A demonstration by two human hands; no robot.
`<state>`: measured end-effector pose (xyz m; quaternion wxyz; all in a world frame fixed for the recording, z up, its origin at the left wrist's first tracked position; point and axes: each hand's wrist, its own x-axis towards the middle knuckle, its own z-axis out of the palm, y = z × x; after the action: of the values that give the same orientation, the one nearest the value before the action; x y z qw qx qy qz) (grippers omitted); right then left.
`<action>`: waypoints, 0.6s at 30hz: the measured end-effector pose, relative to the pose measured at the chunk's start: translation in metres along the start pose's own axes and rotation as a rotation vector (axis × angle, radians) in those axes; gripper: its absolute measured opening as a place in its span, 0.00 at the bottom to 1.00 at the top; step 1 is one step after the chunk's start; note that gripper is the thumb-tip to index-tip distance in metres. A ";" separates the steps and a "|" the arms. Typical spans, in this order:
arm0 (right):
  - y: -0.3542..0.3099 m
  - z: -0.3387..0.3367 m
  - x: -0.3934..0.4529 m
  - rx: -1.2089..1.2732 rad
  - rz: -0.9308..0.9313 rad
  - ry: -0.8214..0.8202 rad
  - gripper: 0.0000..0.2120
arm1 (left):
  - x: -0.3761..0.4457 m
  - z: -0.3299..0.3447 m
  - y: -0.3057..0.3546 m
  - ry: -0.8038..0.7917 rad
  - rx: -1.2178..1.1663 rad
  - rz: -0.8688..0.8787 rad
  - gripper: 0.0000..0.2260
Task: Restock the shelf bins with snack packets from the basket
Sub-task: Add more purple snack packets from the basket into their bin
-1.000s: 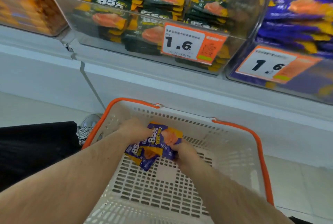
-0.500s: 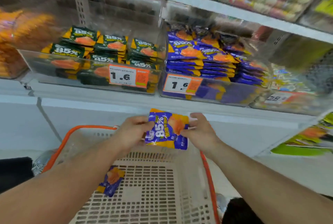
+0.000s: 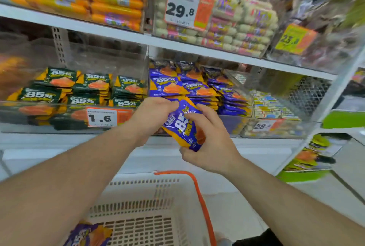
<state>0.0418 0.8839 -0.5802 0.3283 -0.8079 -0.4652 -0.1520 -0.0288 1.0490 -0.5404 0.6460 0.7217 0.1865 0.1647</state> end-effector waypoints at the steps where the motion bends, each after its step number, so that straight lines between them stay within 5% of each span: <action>1: 0.003 -0.004 0.006 -0.004 0.033 0.055 0.33 | 0.010 0.003 0.005 0.093 0.088 0.105 0.10; 3: 0.014 -0.016 0.023 -0.014 0.111 0.187 0.30 | 0.031 0.003 0.011 0.332 0.441 0.387 0.09; 4: 0.021 -0.024 0.033 -0.019 0.159 0.245 0.28 | 0.040 0.000 0.012 0.392 0.648 0.511 0.16; 7: 0.045 -0.046 0.068 -0.081 0.321 0.259 0.31 | 0.067 -0.006 0.005 0.323 0.960 0.587 0.29; 10: 0.068 -0.060 0.099 -0.225 0.457 0.147 0.32 | 0.079 -0.009 -0.014 0.251 0.933 0.455 0.34; 18: 0.113 -0.049 0.139 -0.561 0.645 -0.230 0.24 | 0.069 -0.007 -0.024 0.268 0.729 0.443 0.35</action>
<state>0.2135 0.9014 -0.5117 0.0730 -0.9812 -0.1636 -0.0715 0.0269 1.0905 -0.5637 0.2688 0.8970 0.1554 0.3147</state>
